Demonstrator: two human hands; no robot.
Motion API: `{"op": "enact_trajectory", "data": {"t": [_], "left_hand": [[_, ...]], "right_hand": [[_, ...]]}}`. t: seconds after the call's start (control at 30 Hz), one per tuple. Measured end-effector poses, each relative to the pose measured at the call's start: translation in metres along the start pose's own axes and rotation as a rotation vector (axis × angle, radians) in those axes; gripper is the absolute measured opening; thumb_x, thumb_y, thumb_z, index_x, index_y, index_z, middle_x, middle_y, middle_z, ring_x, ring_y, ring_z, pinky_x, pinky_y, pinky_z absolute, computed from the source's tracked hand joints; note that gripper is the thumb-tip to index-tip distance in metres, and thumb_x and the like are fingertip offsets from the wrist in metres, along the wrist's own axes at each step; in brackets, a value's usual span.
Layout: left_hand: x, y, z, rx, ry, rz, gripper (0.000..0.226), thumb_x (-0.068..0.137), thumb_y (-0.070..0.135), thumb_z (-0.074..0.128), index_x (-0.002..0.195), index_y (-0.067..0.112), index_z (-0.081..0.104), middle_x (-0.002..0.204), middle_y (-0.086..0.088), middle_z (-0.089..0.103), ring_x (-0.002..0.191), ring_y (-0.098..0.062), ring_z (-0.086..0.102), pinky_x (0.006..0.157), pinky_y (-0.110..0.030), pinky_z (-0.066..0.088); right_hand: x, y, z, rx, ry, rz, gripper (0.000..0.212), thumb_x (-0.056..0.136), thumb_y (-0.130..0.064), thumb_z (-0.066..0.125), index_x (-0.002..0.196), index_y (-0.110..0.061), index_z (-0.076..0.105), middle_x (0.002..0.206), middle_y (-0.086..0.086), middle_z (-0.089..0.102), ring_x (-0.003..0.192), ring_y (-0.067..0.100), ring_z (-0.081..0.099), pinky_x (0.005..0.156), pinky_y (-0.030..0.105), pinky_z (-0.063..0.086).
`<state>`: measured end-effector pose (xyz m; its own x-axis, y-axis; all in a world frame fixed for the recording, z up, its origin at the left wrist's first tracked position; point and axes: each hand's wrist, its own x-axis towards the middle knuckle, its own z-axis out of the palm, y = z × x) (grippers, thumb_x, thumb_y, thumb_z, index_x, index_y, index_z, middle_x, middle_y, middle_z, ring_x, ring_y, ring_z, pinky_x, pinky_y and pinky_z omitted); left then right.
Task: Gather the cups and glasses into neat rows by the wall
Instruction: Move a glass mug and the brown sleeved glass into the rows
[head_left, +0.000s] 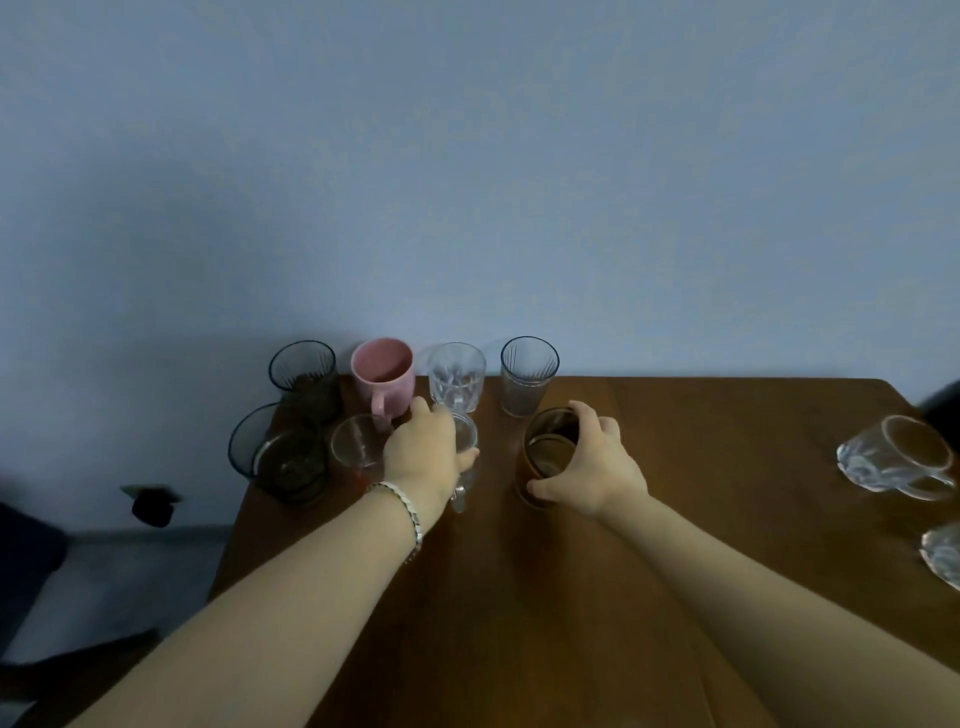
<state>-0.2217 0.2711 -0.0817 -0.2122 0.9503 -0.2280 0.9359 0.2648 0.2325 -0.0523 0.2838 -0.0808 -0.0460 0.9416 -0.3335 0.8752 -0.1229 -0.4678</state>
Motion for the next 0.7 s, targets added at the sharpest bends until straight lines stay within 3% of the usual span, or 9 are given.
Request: {"op": "enact_trajectory", "data": {"t": [0.23, 0.37, 0.43, 0.57, 0.7], "left_hand": [[0.011, -0.008, 0.01, -0.018, 0.003, -0.001, 0.068, 0.089, 0.041, 0.059, 0.141, 0.005, 0.035, 0.138, -0.014, 0.037, 0.114, -0.034, 0.057, 0.083, -0.038, 0.054], [0.003, -0.006, 0.009, -0.03, -0.007, 0.015, 0.07, 0.092, 0.035, 0.056, 0.148, 0.009, 0.023, 0.145, -0.013, 0.031, 0.125, -0.033, 0.05, 0.089, -0.037, 0.053], [-0.009, -0.003, 0.007, 0.021, 0.01, 0.05, 0.069, 0.093, 0.033, 0.055, 0.149, 0.012, 0.021, 0.147, -0.013, 0.028, 0.125, -0.033, 0.048, 0.087, -0.038, 0.054], [-0.048, 0.015, 0.002, 0.197, 0.021, 0.166, 0.052, 0.093, 0.031, 0.051, 0.14, 0.015, 0.036, 0.143, -0.012, 0.036, 0.129, -0.031, 0.041, 0.093, -0.038, 0.05], [-0.101, 0.049, 0.005, 0.221, -0.265, 0.245, 0.03, 0.096, 0.034, 0.045, 0.117, 0.016, 0.057, 0.115, -0.005, 0.063, 0.109, -0.025, 0.059, 0.085, -0.036, 0.049]], "right_hand": [[0.031, -0.017, 0.023, -0.024, 0.003, 0.008, 0.112, 0.064, -0.046, 0.081, 0.149, -0.024, 0.011, 0.146, 0.008, 0.027, 0.126, 0.033, 0.047, 0.096, 0.043, 0.048], [0.016, -0.011, 0.022, 0.166, -0.032, 0.097, 0.124, 0.068, -0.039, 0.082, 0.15, -0.014, -0.006, 0.154, 0.011, 0.02, 0.135, 0.032, 0.039, 0.104, 0.043, 0.041], [-0.002, 0.005, 0.015, 0.188, -0.112, 0.155, 0.11, 0.075, -0.03, 0.078, 0.151, -0.009, 0.001, 0.154, 0.014, 0.023, 0.136, 0.031, 0.038, 0.106, 0.038, 0.039], [-0.058, 0.059, -0.002, 0.08, -0.35, 0.134, 0.056, 0.086, -0.027, 0.068, 0.135, -0.012, 0.047, 0.138, 0.008, 0.051, 0.122, 0.022, 0.053, 0.097, 0.028, 0.046], [-0.133, 0.118, -0.027, 0.054, -0.422, 0.084, 0.044, 0.092, -0.029, 0.058, 0.133, -0.017, 0.049, 0.136, 0.003, 0.053, 0.124, 0.017, 0.051, 0.097, 0.024, 0.043]]}}
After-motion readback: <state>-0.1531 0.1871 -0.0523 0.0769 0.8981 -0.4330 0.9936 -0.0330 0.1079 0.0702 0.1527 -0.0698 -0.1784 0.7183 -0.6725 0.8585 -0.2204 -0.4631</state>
